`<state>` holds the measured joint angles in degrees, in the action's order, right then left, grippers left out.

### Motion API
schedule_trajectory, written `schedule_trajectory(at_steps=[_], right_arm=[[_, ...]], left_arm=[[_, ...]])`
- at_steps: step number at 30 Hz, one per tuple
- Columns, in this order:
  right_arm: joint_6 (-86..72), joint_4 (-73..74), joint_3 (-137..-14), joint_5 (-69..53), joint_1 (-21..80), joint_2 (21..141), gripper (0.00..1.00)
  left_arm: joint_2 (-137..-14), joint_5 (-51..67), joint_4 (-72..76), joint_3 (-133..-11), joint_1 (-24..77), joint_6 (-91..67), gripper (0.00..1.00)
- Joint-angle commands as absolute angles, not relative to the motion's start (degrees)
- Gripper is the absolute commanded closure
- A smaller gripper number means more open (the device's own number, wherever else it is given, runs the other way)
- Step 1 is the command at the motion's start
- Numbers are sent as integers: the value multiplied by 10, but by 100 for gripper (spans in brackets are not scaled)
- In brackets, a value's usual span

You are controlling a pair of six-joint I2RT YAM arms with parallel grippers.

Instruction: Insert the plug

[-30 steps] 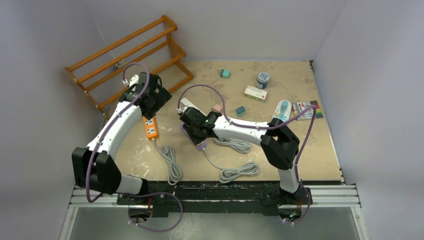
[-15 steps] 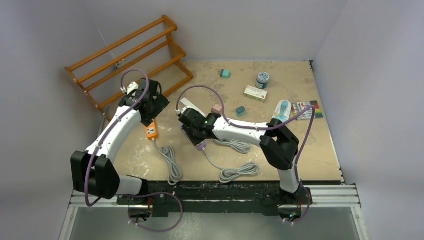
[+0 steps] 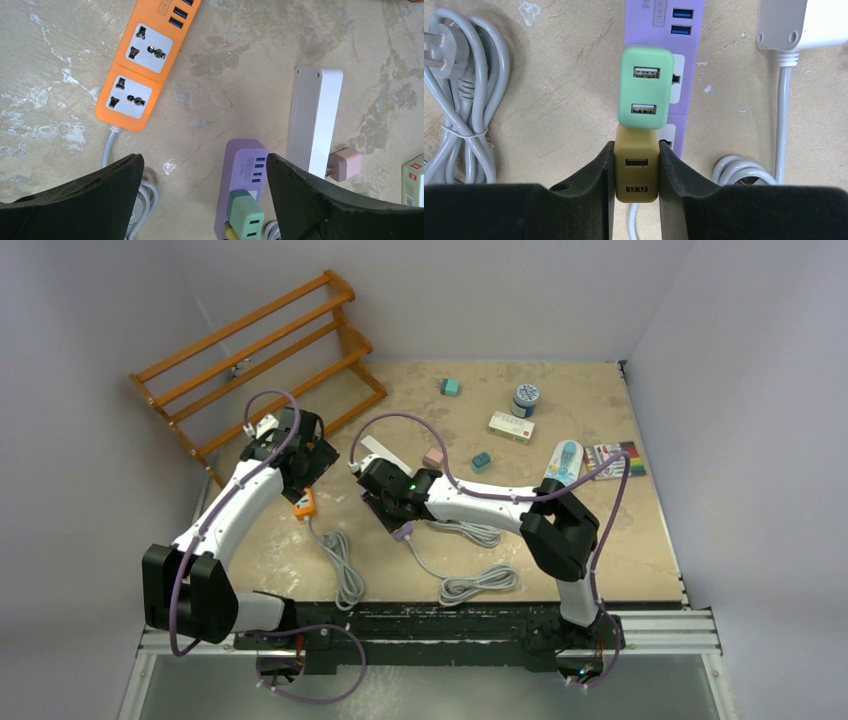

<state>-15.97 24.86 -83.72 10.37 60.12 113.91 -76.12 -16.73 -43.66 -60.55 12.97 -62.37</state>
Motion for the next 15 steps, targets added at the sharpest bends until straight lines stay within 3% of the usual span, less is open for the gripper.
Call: schedule_trajectory(at_steps=[1, 8, 12, 15], right_arm=[[-166, 359, -792, 76, 600, 1218, 100], [-183, 364, -819, 37, 600, 1211, 98], [-176, 358, -826, 68, 601, 1201, 77], [-186, 368, -835, 75, 600, 1190, 68]], left_arm=[[-744, -167, -416, -605, 126, -617, 8], [-740, -167, -419, -604, 126, -617, 8], [-740, -169, -418, -600, 125, -617, 8], [-740, -169, -417, -600, 126, -618, 8]])
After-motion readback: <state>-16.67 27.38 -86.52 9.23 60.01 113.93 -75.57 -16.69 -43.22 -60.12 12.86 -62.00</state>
